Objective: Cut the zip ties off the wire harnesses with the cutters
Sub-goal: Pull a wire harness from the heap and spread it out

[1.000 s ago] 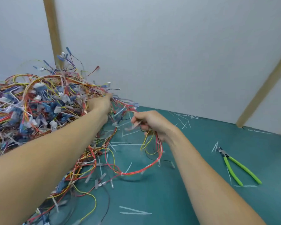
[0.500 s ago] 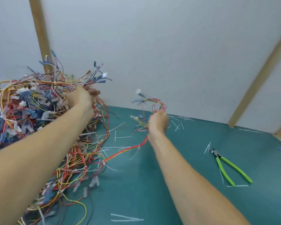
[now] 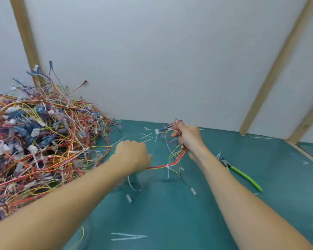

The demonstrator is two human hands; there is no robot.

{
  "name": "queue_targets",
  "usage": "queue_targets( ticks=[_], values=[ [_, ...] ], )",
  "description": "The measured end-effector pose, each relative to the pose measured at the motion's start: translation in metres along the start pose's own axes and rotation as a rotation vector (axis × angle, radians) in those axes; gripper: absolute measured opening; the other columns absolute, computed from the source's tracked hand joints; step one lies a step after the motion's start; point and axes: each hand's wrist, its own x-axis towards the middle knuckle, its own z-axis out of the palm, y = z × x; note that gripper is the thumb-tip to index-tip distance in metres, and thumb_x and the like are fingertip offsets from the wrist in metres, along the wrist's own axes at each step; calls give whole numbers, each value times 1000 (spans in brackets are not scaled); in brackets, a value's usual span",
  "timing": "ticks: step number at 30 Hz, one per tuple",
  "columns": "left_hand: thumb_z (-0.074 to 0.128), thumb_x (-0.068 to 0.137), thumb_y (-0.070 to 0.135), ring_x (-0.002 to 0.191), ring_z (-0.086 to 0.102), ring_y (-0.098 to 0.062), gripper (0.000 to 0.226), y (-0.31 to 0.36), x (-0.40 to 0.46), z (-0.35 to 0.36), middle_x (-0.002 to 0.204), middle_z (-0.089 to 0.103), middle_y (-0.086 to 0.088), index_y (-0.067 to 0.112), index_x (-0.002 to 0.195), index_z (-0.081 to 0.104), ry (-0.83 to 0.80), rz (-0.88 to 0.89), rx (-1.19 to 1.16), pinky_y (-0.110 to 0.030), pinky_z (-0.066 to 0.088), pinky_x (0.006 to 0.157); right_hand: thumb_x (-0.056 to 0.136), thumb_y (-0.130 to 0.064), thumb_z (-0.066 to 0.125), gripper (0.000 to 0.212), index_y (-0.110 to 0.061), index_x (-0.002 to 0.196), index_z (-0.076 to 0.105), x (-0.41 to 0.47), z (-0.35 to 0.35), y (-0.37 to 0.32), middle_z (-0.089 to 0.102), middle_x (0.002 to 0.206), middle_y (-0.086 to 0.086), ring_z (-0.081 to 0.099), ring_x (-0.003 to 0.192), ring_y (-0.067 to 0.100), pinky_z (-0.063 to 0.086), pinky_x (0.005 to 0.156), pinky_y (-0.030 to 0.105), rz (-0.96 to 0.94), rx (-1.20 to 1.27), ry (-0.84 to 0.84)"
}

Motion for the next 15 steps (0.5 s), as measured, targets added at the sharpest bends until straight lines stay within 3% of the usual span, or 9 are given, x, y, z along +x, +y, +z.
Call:
queue_targets(
  ticks=[2,4,7,9,10,12,14,15],
  values=[
    [30,102,56,111,65,-29,55,10,-13,4,117,69,-8,17,106,68,36,41,213,-32,35,73,108,-20,45,31,-14,88,69,-3,-6,-3,64,63,-1,31,31,3,28,34,16,8,52,-26],
    [23,104,57,105,67,-29,59,15,-24,4,110,71,-9,18,86,63,74,66,247,-32,34,69,108,-20,44,31,-12,91,69,-1,-17,-7,63,61,-2,35,32,4,32,34,16,-11,182,40],
    [21,101,66,98,68,-29,67,-5,-30,-4,96,74,-8,15,67,49,2,66,21,-32,43,74,109,-20,43,30,-12,90,65,3,-31,-7,64,67,1,44,34,6,42,42,22,-14,272,158],
    [35,94,74,80,70,-17,75,-33,-32,-14,73,75,1,12,69,68,-198,60,-193,-30,52,77,107,-22,45,28,-16,86,63,5,-36,-2,69,74,4,54,41,8,48,52,29,40,250,163],
    [45,91,74,68,68,-10,69,-47,-34,-21,65,73,6,16,69,75,-269,67,-208,-27,53,74,106,-24,47,29,-17,83,63,4,-40,2,72,78,5,61,49,11,52,59,32,60,134,145],
    [58,87,69,55,62,-6,54,-66,-39,-30,57,68,10,22,66,76,-248,60,-81,-26,50,64,103,-35,49,35,-17,75,60,0,-47,11,71,82,8,68,74,26,54,73,39,48,-453,52],
    [58,87,69,59,62,-14,57,-68,-42,-38,57,64,6,18,63,69,0,16,79,-27,46,58,98,-46,51,37,-15,78,58,-13,-45,18,64,84,8,63,88,32,45,73,36,3,-1060,-17],
    [56,87,70,61,62,-20,60,-62,-42,-40,59,62,4,17,62,64,187,-6,102,-27,43,56,97,-46,53,35,-14,82,60,-21,-39,20,65,88,9,65,92,32,42,71,34,-55,-1198,11]
  ],
)
